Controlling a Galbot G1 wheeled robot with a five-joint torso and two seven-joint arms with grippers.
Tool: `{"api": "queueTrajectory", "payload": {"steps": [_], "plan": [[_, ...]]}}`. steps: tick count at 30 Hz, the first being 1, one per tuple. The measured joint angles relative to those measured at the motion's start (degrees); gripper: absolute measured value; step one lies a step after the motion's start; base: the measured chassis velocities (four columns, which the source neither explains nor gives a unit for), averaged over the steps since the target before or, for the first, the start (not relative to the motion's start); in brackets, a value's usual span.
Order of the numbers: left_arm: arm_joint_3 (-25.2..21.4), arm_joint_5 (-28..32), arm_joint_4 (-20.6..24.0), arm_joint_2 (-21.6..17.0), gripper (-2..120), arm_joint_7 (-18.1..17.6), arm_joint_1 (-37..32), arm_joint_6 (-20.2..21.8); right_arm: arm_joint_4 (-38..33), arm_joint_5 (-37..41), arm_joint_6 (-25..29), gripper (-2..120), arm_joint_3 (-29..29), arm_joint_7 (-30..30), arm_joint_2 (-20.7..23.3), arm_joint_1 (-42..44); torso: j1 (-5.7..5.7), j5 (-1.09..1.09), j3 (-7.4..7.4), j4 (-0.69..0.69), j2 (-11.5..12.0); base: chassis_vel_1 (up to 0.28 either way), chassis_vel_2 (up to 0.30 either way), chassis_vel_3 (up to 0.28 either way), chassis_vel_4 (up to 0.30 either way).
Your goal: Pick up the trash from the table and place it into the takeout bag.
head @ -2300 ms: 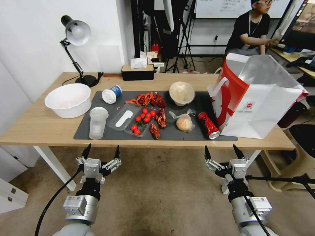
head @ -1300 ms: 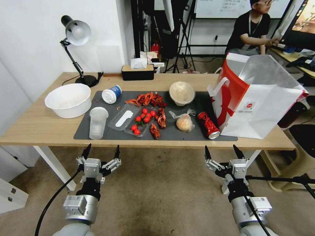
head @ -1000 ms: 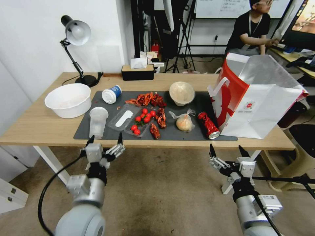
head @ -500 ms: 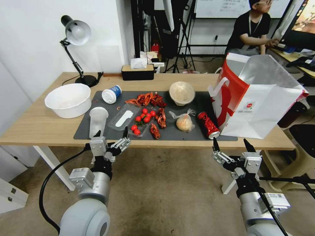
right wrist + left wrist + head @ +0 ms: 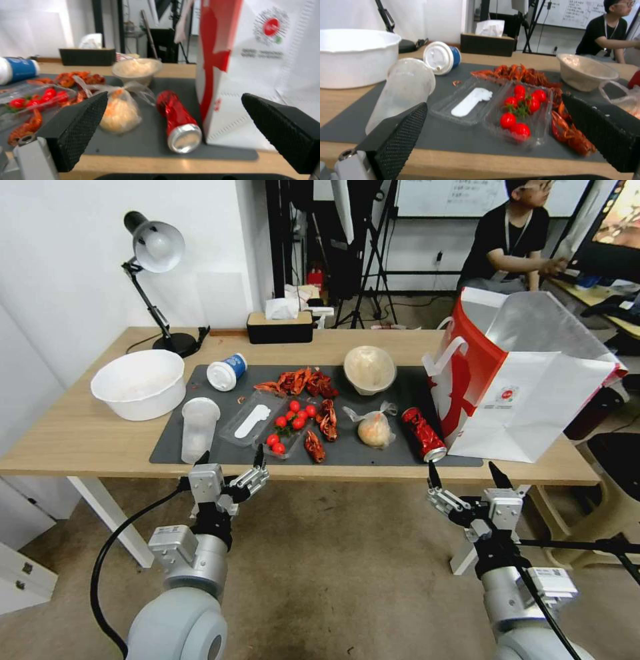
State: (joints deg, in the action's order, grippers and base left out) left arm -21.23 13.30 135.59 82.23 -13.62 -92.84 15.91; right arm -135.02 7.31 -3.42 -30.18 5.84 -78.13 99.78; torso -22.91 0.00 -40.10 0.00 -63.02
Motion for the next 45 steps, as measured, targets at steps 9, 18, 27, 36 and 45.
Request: {"api": "queueTrajectory", "payload": {"steps": [9, 18, 27, 36, 45], "plan": [[-0.3, -0.4, -0.5, 0.1, 100, 0.3, -0.6, 0.0, 4.0, 3.9, -1.3, 100, 0.3, -1.1, 5.8, -7.2, 0.0, 0.01, -0.01, 0.0, 0.0, 0.0, 0.0, 0.0, 0.0], [-1.1, -0.5, -1.0, 0.3, 100, 0.4, -1.1, -0.1, 11.5, 17.2, -8.1, 100, 2.2, -1.6, 14.1, -20.7, -0.01, 0.0, -0.02, 0.02, 0.0, 0.0, 0.0, 0.0, 0.0], [-1.5, -1.8, -1.8, 1.6, 100, 0.4, -1.8, -0.5, 15.0, 23.3, -26.4, 100, 10.5, 6.1, 18.7, -32.8, -0.01, 0.0, -0.01, 0.01, 0.0, 0.0, 0.0, 0.0, 0.0], [-1.2, -2.2, -2.9, 2.3, 100, 0.6, -1.7, -0.8, 15.2, 25.3, -33.7, 100, 12.2, 10.7, 20.9, -36.2, -0.01, 0.0, -0.01, 0.0, 0.0, 0.0, 0.0, 0.0, 0.0], [-0.5, -2.9, -3.9, 2.6, 100, 1.1, -1.7, -1.1, 16.2, 26.7, -38.1, 100, 13.6, 14.8, 20.6, -38.5, -0.01, 0.0, -0.01, 0.0, 0.0, 0.0, 0.0, 0.0, 0.0]]}}
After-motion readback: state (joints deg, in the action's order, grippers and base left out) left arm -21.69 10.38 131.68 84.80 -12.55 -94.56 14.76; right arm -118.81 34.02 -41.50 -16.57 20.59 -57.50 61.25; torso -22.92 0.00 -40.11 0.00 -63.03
